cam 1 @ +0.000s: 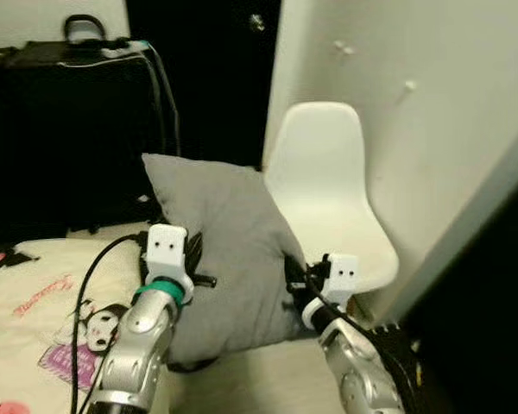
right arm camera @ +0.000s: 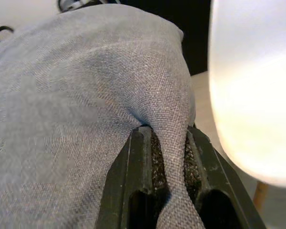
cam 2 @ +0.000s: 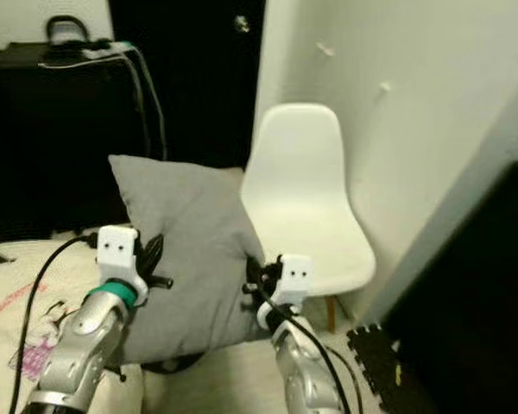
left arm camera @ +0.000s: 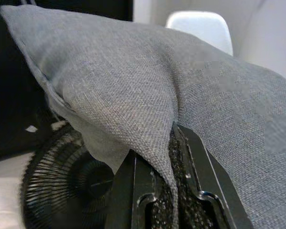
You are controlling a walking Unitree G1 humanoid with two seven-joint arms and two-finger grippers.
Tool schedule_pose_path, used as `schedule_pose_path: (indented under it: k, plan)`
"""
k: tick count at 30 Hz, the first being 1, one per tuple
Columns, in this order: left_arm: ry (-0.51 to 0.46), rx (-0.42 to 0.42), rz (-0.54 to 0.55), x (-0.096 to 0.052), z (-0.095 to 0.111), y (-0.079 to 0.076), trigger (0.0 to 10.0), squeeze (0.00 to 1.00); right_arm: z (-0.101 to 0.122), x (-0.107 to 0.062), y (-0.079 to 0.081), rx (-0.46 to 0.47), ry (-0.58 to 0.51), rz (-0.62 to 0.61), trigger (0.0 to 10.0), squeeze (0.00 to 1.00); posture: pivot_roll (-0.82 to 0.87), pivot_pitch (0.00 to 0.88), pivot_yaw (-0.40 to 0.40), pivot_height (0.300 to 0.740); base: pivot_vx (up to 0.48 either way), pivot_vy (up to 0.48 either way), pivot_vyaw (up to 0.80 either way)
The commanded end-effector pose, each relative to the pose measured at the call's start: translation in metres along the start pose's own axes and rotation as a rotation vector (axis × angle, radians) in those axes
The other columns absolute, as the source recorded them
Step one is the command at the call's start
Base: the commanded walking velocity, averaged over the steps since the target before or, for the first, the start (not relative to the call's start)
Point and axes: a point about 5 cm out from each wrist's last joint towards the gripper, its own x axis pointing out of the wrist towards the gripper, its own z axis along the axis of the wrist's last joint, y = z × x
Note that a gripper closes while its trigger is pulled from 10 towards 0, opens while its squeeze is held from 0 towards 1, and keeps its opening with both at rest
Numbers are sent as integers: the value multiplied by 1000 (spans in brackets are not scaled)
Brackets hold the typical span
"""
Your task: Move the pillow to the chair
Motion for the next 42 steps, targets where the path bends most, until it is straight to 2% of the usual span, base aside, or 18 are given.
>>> schedule_pose_path:
  k: [1,20,31,42]
  plan:
    - [-50,-2,-35,0,9,-8,10000,0,5,-1,0,-10,-24,0,10000,0,-39,8,44,740,0,0,-800]
    - [-54,-25,-53,-4,7,-14,10000,0,3,-6,-3,-25,-8,-1,10000,0,-39,7,38,740,0,0,-788]
    - [-51,-13,-53,-2,7,-15,10000,0,0,-7,-3,-42,18,5,10000,0,-50,0,37,740,0,0,0]
    - [-51,-13,-58,-2,6,-19,10000,0,0,-7,-4,-47,24,8,10000,0,-58,0,28,740,0,-430,0]
